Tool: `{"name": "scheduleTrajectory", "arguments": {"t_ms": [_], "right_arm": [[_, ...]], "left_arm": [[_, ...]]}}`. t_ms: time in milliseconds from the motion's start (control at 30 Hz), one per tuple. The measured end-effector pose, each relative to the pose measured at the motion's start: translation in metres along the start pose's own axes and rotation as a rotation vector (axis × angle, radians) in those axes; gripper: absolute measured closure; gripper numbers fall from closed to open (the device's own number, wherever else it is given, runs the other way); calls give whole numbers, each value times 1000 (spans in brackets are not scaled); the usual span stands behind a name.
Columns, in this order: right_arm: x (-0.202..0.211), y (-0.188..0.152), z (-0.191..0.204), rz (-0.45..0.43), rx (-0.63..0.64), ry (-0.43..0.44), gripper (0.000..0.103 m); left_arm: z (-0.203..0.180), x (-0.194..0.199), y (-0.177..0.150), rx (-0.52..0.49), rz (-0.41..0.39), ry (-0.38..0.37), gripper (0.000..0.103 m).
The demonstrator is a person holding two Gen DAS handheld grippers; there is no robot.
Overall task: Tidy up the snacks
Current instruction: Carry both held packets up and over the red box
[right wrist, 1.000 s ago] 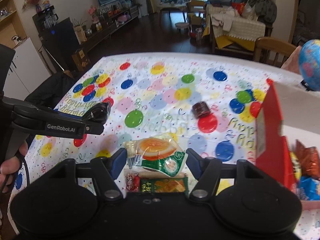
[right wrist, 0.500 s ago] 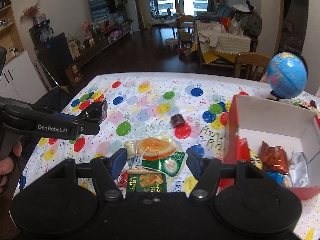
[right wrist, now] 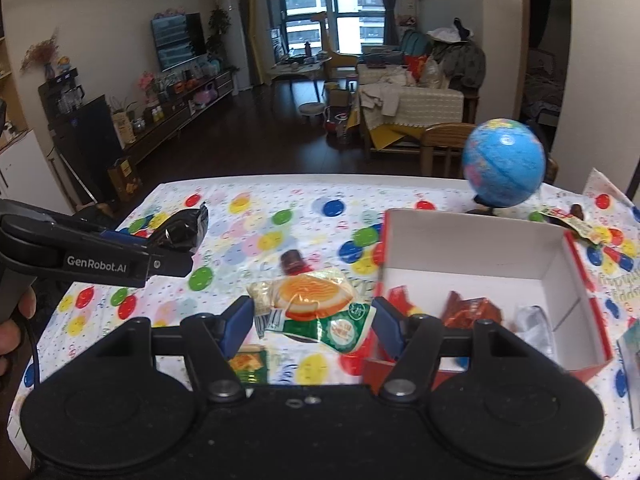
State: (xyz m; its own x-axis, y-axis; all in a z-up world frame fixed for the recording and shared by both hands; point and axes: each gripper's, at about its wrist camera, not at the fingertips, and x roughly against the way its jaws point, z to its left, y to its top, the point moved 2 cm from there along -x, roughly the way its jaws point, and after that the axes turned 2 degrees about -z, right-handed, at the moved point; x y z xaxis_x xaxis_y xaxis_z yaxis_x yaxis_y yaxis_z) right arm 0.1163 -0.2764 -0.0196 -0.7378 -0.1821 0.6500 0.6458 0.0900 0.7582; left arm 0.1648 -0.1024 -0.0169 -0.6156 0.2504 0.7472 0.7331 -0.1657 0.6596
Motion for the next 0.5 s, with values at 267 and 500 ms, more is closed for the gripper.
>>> {"name": "scheduleTrajectory", "arguments": {"t_ms": [267,500], "right_arm": [[8,-3,-44,-10,-24,-39,39],[11,-6,-82,-11,-44,-75,39]], "left_arm": [[-48,-15,14,-44,-3,-20,56],[-86,-32,24,-76,3,-34,56]]}}
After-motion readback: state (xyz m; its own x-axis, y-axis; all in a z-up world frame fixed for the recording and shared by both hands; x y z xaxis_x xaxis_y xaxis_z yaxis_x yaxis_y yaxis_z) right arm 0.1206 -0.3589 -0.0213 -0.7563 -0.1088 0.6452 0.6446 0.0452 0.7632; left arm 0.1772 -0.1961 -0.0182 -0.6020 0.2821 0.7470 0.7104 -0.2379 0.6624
